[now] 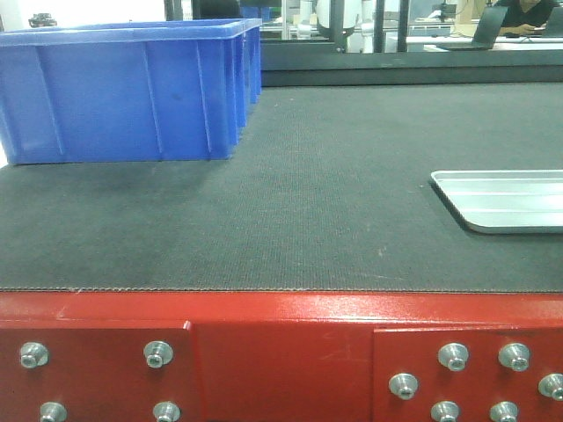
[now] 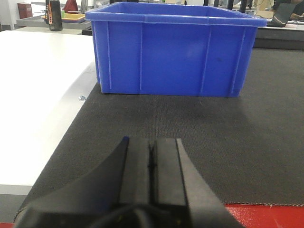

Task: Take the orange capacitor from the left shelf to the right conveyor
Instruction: 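Lower the capacitor onto the metal tray and open the right gripper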

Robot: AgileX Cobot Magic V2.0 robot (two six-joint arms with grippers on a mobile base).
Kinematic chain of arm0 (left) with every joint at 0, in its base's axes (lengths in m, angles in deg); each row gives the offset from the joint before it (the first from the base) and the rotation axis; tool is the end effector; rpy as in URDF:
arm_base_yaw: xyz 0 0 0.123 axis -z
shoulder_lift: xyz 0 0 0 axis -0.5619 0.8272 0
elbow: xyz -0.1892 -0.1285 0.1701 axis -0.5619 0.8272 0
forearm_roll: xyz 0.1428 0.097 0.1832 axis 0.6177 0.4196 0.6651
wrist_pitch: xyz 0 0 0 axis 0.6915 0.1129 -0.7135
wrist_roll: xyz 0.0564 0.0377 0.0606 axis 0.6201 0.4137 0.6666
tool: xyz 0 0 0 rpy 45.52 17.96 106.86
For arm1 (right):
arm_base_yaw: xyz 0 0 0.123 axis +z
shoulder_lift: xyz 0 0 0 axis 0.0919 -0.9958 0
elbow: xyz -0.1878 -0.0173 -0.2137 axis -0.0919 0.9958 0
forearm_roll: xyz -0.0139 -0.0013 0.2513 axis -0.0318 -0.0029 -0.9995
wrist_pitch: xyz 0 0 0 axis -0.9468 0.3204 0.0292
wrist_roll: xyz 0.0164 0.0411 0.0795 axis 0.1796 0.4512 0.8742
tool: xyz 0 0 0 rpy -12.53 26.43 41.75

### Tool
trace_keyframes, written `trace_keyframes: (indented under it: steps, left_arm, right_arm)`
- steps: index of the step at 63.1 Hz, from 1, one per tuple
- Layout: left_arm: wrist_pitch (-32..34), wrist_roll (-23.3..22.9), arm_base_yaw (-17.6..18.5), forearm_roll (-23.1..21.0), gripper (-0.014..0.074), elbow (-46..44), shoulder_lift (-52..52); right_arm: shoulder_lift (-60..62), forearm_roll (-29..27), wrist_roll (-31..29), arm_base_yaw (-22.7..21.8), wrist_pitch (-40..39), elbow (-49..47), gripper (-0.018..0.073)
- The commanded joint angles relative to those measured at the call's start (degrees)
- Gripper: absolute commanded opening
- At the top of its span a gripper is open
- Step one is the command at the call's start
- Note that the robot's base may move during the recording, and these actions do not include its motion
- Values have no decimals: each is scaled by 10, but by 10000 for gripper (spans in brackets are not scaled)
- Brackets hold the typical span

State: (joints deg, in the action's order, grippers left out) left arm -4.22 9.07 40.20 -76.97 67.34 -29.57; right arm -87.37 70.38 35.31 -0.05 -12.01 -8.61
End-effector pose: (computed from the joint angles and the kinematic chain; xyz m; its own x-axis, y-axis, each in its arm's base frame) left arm 0.0564 -0.0064 0.1972 -0.0036 -0.0460 -0.9989 0.1095 0.9929 -0.0461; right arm 0.1117 0.0082 0.3534 -0.1228 0.0608 -0.9906 -0.0614 0.9957 0.0687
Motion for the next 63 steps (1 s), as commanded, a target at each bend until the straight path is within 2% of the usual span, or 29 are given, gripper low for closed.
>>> trace_keyframes:
  steps: [1,12,19,23,33,47,56,63]
  left_arm:
    - [49,-1,-1,-1,-127,-3,-7]
    - [49,-1,-1,-1,-127,-3,-7]
    - [49,-1,-1,-1,-127,-3,-7]
    - [49,-1,-1,-1,-127,-3,-7]
    - [49,-1,-1,-1,-127,-3,-7]
    - [49,-1,-1,-1,-127,-3,-7]
    - [49,-1,-1,-1,-127,-3,-7]
    - [49,-1,-1,-1,-127,-3,-7]
  right_arm:
    - [-73,5,-4,-4,-100,-26,120]
    - [-190,5,-4,-4,-220,-12,120]
    - [-248,5,-4,-4,-339,23,120]
    - [-283,5,-4,-8,-433,51,120]
    - [-376,5,-4,-49,-617,107,120]
    - [-471,17,-4,-110,-684,115,120]
    - [-540,61,-4,-124,-736,115,120]
    - [-589,66,-12,-124,-797,115,120]
